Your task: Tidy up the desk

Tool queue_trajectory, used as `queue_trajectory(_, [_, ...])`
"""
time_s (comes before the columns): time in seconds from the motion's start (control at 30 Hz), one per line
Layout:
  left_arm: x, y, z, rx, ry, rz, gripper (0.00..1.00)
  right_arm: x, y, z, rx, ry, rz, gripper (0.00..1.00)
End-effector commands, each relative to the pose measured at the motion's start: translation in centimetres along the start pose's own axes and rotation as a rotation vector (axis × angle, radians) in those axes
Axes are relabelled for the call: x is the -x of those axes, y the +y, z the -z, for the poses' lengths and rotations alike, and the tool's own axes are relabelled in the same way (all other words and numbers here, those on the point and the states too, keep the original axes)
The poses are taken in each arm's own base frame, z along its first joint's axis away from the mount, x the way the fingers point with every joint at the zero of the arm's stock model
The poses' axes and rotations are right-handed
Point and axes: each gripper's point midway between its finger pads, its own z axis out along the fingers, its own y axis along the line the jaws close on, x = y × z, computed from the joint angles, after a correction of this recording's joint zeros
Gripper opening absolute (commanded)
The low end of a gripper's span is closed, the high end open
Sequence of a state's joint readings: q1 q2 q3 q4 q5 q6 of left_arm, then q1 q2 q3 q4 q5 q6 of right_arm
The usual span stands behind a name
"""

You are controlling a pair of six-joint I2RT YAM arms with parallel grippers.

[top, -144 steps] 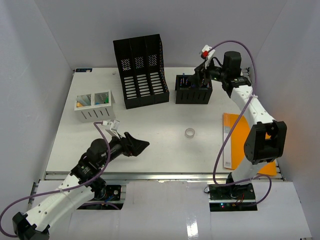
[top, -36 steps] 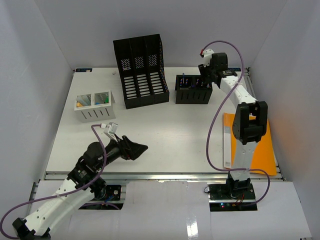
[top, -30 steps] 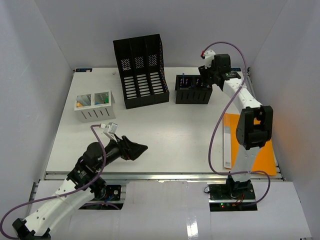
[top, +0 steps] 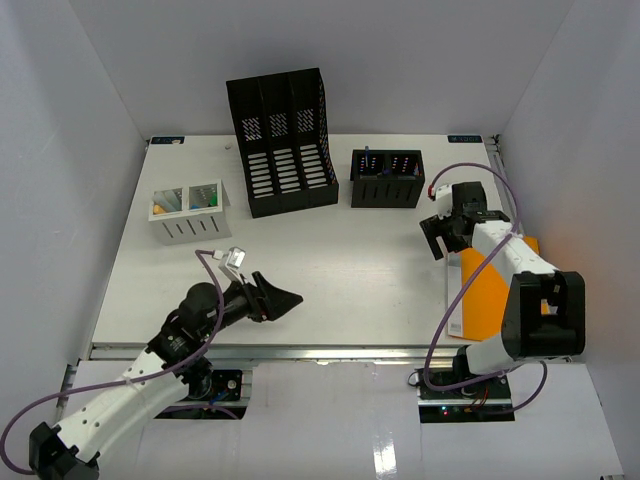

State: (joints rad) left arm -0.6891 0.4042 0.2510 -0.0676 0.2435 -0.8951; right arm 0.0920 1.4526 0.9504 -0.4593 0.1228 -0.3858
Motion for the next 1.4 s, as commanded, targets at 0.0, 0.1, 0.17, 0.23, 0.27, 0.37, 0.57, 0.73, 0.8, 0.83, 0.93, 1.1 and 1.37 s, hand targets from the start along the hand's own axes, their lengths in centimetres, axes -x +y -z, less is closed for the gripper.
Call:
queue_trajectory(0.0, [-0.2,-0.7,-0.9,-0.049,0.013,0.033,0.98,-0.3,-0.4,-1.6,-0.066,0.044,-0.042,0.92])
queue_trajectory(0.1, [-0.2,-0.8,-1.2,-0.065,0.016,0.036,0.98,-1.1,0.0,-2.7,-0.056,0.095,-0.043,0.84])
queue_trajectory(0.17, [-0.2,-0.9,-1.3,-0.074,0.014,0.036,0.98,-1.6,0.2,-3.1,-0.052,0.117,-0.045,0.79])
queue_trajectory(0.23, [-0.4,-0.7,-1.4,-0.077,0.016,0.035,0.98,-2.1,0.3,-3.4,-0.053,0.136,-0.047,0.73])
queue_trajectory(0.27, [-0.5,-0.6,-1.4,-0.078,0.017,0.037,0.98,-2.4,0.3,-3.5,-0.055,0.146,-0.046,0.71])
queue_trajectory(0.37, [-0.7,-0.4,-1.5,-0.082,0.022,0.038,0.98,-2.9,0.4,-3.8,-0.055,0.165,-0.047,0.63])
queue_trajectory(0.57, [-1.0,-0.4,-1.6,-0.096,0.023,0.043,0.98,-3.6,0.7,-4.0,-0.05,0.185,-0.055,0.49])
queue_trajectory(0.73, [-1.0,-0.6,-1.6,-0.11,0.026,0.045,0.98,-4.3,1.9,-4.3,0.001,0.196,-0.062,0.38])
queue_trajectory(0.8, [-1.0,-0.8,-1.7,-0.117,0.032,0.045,0.98,-4.5,2.7,-4.4,0.039,0.2,-0.064,0.34])
queue_trajectory(0.83, [-1.0,-0.9,-1.8,-0.123,0.036,0.045,0.98,-4.7,3.2,-4.4,0.064,0.201,-0.066,0.33])
queue_trajectory(0.93, [-1.3,-0.8,-2.1,-0.124,0.053,0.053,0.98,-5.2,4.1,-4.3,0.113,0.209,-0.064,0.28])
queue_trajectory(1.1, [-1.6,-1.0,-2.8,-0.146,0.073,0.061,0.98,-4.8,4.8,-3.7,0.149,0.175,-0.053,0.27])
queue_trajectory(1.37, [-2.1,-1.1,-3.7,-0.171,0.107,0.081,0.98,-0.2,1.8,0.7,0.06,-0.014,-0.048,0.46])
